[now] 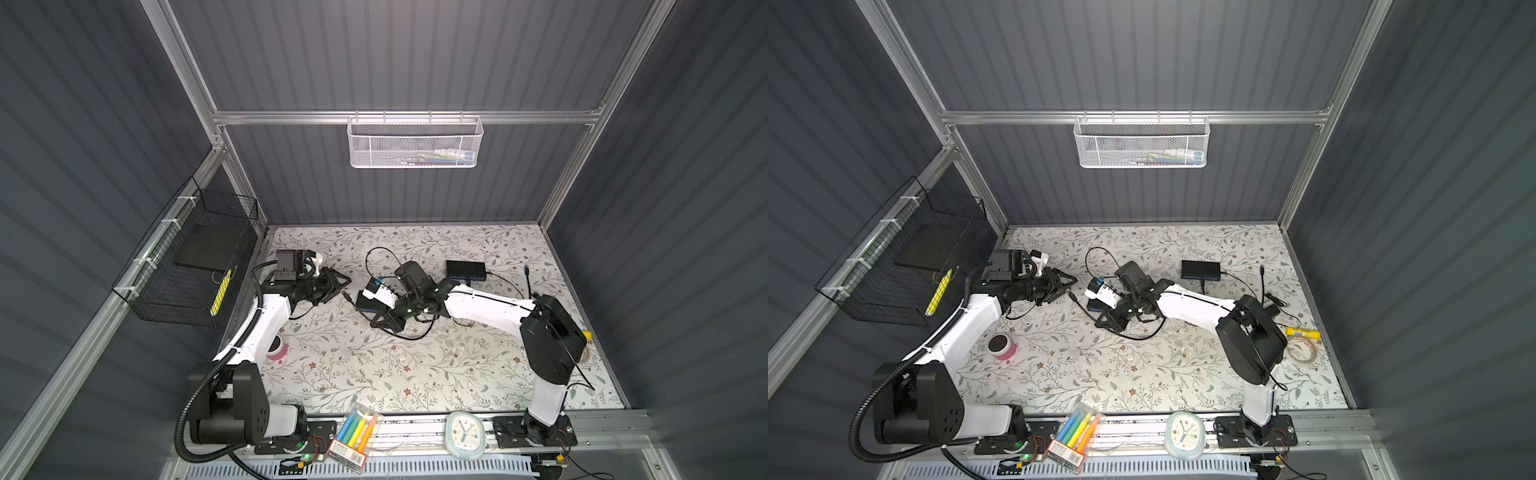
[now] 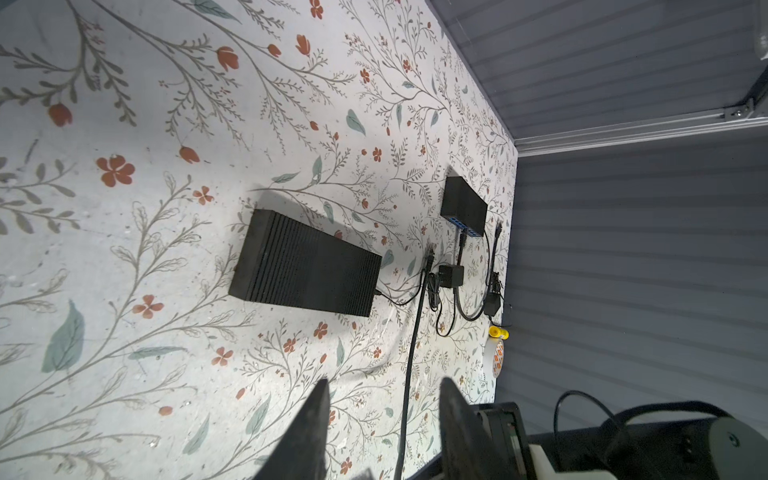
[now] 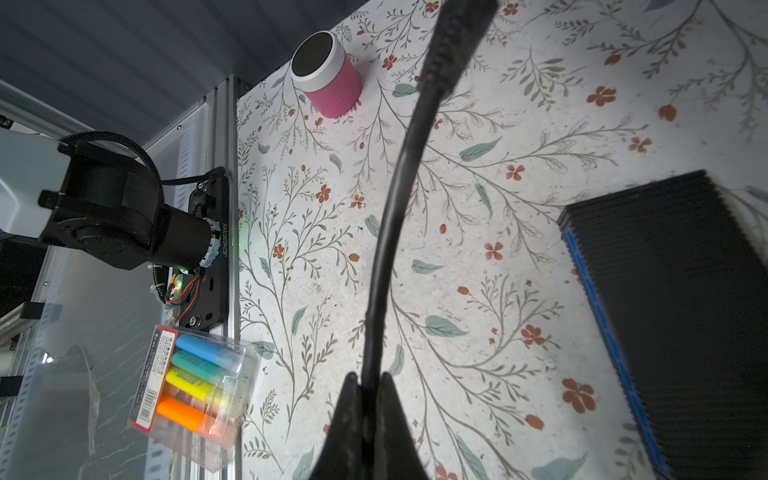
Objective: Insert the plug into the switch port
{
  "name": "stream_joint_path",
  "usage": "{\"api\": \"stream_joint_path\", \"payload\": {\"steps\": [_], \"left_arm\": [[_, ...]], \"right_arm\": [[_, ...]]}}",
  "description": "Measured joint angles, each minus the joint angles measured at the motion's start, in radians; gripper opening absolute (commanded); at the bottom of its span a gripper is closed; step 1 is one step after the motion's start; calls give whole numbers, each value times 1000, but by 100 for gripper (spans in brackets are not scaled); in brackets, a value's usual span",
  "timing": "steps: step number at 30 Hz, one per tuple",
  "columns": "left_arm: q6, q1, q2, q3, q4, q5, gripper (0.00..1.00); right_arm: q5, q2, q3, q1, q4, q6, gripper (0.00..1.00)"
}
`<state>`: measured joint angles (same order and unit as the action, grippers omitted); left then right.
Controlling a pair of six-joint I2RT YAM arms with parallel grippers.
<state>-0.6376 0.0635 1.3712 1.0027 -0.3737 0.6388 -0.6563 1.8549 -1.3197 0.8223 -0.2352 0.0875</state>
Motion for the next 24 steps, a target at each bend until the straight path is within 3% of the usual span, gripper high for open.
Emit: {"api": "stream_joint_path", "payload": {"steps": [6,22,24], "left_arm": [[0,0,-3,-17,23,22,25],[-1,0,-32,-35,24,27,7],[-1,0,-32,-37,25,27,6]], "right_arm": [[-4,-1,6,-3,8,-1,0],[-5,-1,20,-13,42,-20,0],[0,-1,21,-13,41,-21,8]]}}
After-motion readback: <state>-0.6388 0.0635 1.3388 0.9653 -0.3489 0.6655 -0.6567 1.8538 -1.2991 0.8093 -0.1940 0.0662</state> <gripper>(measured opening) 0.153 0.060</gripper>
